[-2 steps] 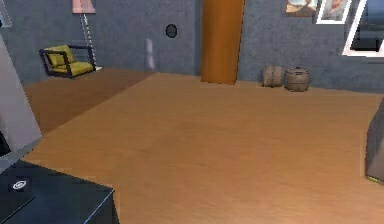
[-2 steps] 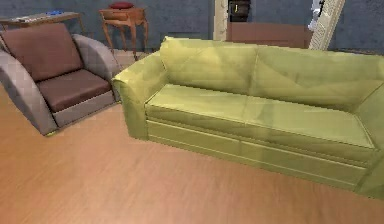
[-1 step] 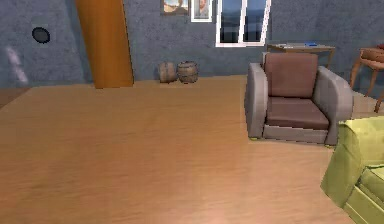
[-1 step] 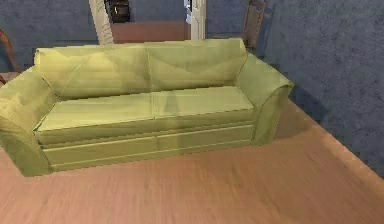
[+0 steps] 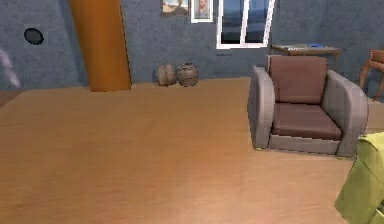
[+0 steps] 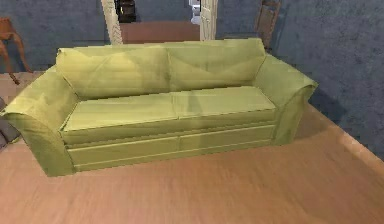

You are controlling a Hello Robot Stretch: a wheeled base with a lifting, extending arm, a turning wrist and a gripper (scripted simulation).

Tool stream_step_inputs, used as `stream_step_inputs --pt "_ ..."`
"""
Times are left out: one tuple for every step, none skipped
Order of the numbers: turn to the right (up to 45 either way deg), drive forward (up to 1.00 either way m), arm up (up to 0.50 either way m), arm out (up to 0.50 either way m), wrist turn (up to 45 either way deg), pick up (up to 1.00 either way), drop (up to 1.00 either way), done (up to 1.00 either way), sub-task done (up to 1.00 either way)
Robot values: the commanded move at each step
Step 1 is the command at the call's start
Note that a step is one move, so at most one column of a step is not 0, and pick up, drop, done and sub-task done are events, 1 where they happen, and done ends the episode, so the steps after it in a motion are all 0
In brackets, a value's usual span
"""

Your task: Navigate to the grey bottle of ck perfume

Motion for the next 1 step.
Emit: stream_step_inputs --pt "0.0 1.00 0.00 0.00 0.0 0.00 0.00 0.00 0.00"
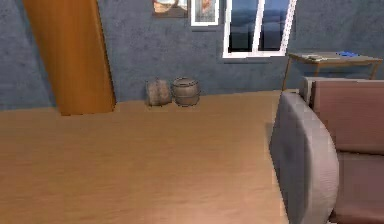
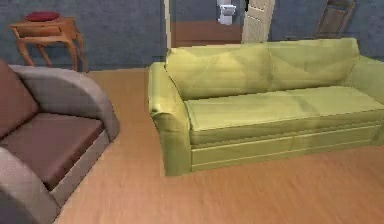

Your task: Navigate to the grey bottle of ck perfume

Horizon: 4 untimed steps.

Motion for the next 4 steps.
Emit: stream_step_inputs --pt "0.0 1.00 0.00 0.00 0.0 0.00 0.00 0.00 0.00" --pt "3.0 0.00 0.00 0.00 0.0 0.00 0.00 0.00 0.00" --pt "0.0 0.35 0.00 0.00 0.0 0.00 0.00 0.00 0.00" --pt "6.0 0.00 0.00 0.00 0.0 0.00 0.00 0.00 0.00"
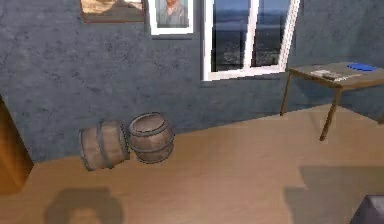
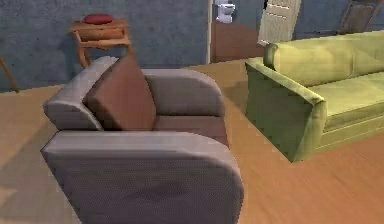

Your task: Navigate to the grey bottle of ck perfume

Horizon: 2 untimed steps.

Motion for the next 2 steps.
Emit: stream_step_inputs --pt "0.0 1.00 0.00 0.00 0.0 0.00 0.00 0.00 0.00" --pt "30.0 0.00 0.00 0.00 0.0 0.00 0.00 0.00 0.00"
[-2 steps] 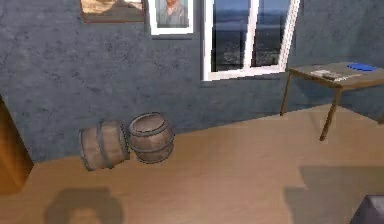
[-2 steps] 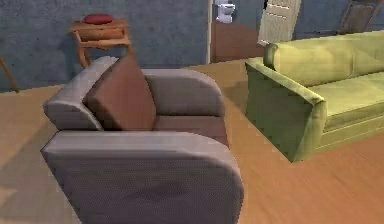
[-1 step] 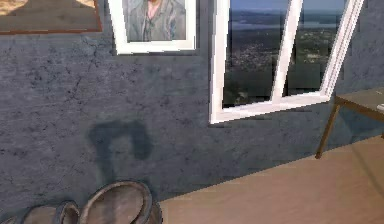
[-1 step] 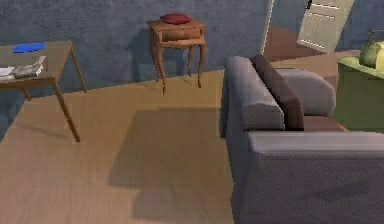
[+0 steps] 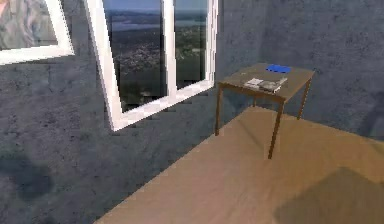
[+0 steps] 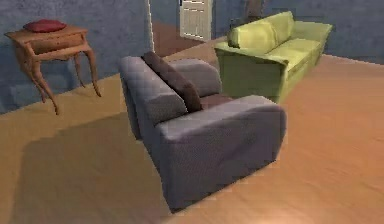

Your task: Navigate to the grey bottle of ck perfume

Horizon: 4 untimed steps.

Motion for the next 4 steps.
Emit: stream_step_inputs --pt "0.0 0.10 0.00 0.00 0.0 0.00 0.00 0.00 0.00" --pt "39.0 0.00 0.00 0.00 0.0 0.00 0.00 0.00 0.00" --pt "0.0 0.70 0.00 0.00 0.0 0.00 0.00 0.00 0.00" --pt "24.0 0.00 0.00 0.00 0.0 0.00 0.00 0.00 0.00"
